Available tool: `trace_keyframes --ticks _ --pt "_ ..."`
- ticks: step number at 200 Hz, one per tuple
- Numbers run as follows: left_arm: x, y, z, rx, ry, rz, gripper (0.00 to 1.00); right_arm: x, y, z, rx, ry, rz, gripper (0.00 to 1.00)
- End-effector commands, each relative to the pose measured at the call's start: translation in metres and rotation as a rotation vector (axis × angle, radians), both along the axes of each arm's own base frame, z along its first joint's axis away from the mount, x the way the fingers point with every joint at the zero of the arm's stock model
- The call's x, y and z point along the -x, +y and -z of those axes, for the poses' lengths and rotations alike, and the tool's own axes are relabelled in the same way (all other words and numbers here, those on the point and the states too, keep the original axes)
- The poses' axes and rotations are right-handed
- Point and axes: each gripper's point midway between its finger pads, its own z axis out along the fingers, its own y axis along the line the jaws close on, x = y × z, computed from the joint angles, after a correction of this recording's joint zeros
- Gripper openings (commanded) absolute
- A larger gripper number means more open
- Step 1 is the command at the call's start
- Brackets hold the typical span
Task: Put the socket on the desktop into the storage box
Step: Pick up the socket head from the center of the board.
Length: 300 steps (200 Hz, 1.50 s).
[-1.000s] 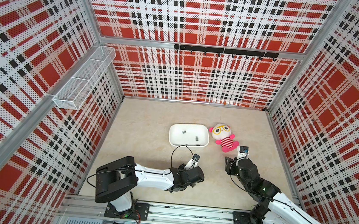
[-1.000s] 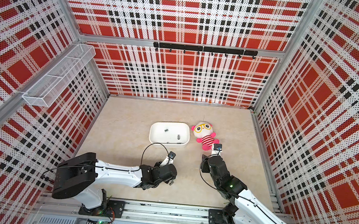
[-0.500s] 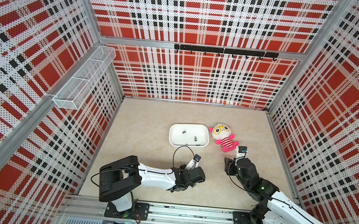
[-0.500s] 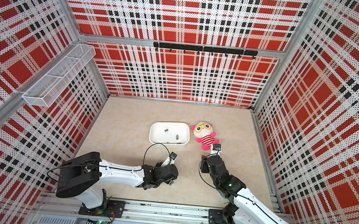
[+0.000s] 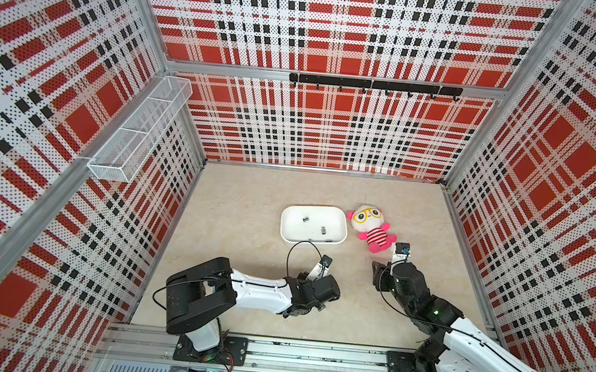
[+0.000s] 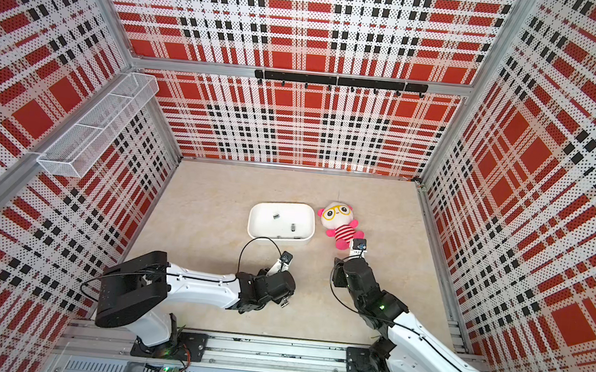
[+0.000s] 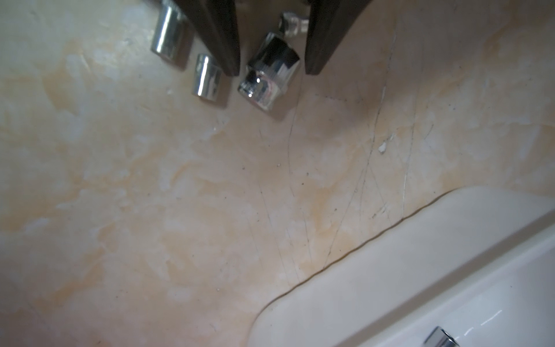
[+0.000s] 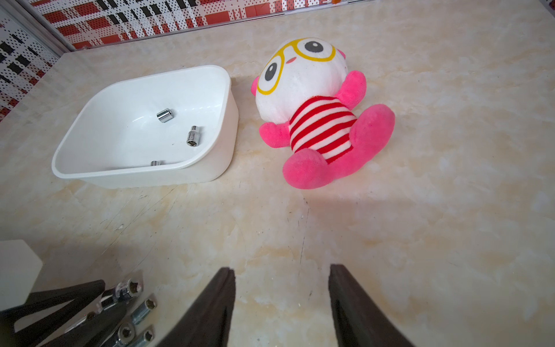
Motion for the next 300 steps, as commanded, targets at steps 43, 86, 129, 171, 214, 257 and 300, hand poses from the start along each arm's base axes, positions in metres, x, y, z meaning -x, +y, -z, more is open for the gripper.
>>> trace_keyframes --ticks 43,86,129,171,214,257,300 --pt "-0.006 -0.002 -0.001 0.009 -0.003 0.002 0.43 0.0 0.004 0.0 -0.01 -0.006 -0.019 0.57" --pt "-0.008 -0.002 0.002 0.001 -0.002 0.0 0.41 0.0 0.004 0.0 -0.011 -0.006 -0.021 0.57" --pt "-0.013 0.003 0.004 -0.01 -0.003 -0.015 0.41 0.001 0.005 0.001 -0.011 -0.005 -0.025 0.57" --pt "-0.019 0.008 0.004 -0.012 -0.009 -0.039 0.4 0.001 0.006 0.0 -0.015 -0.005 -0.028 0.57" --pt "-0.021 0.006 0.005 -0.006 -0.002 -0.032 0.4 0.001 0.006 0.0 -0.016 -0.005 -0.032 0.57" --pt "-0.029 0.006 0.009 -0.013 0.003 -0.042 0.36 0.001 0.007 0.0 -0.018 -0.004 -0.034 0.57" --pt "-0.03 0.008 0.011 -0.014 0.009 -0.045 0.34 0.001 0.008 -0.001 -0.021 -0.004 -0.039 0.57"
